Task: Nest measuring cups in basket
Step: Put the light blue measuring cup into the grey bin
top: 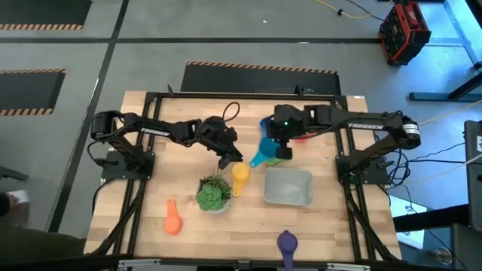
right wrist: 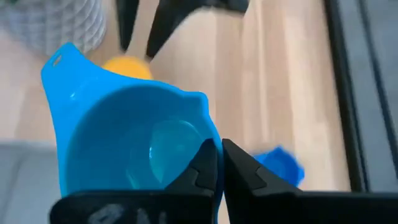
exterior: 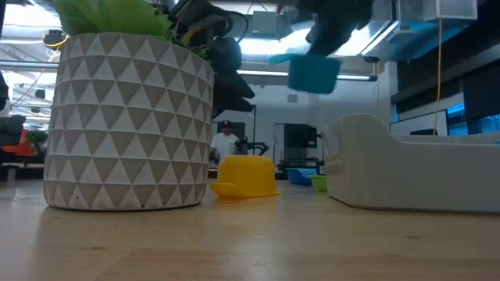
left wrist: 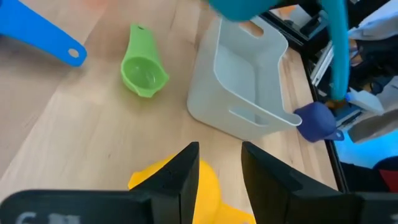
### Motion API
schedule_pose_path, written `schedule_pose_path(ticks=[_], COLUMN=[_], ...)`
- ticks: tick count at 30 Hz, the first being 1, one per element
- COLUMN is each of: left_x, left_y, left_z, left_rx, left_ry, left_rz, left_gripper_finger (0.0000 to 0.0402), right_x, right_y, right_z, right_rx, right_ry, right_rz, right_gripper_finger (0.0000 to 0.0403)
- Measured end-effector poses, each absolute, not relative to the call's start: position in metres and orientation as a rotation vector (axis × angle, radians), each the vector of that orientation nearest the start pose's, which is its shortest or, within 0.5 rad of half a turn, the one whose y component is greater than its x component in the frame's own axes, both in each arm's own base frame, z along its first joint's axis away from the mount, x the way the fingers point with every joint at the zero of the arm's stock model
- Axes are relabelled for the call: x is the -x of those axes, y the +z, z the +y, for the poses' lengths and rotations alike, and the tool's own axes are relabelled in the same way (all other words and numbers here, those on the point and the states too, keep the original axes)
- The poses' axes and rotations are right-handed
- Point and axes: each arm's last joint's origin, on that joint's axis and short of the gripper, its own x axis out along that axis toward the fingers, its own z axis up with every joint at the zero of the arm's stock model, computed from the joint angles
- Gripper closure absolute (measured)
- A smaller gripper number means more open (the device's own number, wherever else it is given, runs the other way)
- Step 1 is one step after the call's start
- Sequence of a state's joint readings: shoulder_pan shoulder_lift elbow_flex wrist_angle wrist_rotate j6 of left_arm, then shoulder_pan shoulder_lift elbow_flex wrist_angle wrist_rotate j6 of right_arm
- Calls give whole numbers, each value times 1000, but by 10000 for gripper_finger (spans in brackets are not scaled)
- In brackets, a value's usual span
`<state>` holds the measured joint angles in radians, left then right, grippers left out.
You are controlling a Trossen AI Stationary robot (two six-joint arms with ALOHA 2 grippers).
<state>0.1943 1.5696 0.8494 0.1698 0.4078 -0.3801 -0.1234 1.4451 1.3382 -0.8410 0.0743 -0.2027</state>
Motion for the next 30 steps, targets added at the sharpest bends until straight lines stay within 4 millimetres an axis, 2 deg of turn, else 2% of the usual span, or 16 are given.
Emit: schedule_pose_path(ticks=[4,9,19,27,30], left_x=[-320,-320,-320,-320,-320], left_y=[201,201,201,201,201], left_z=[52,53,53,53,53], left_rx=[524,516,511,511,511], left_ry=[-73,-42,-24,-22,-22], left_rz=[560,556,553,553,553], left_gripper_finger=[288,289,291,291,291], right_x=[-284,-277,-274,-252,-243], right_y=[339,351,351,349,342], right_z=[-28,-12,33,77,91], right_rx=[96,-7,-136,-126,-133], right_ry=[-100,-115,-93,-72,-69], right_rz=[1006,1043,1053,1141,1154], right_gripper_finger=[392,392,392,392,392])
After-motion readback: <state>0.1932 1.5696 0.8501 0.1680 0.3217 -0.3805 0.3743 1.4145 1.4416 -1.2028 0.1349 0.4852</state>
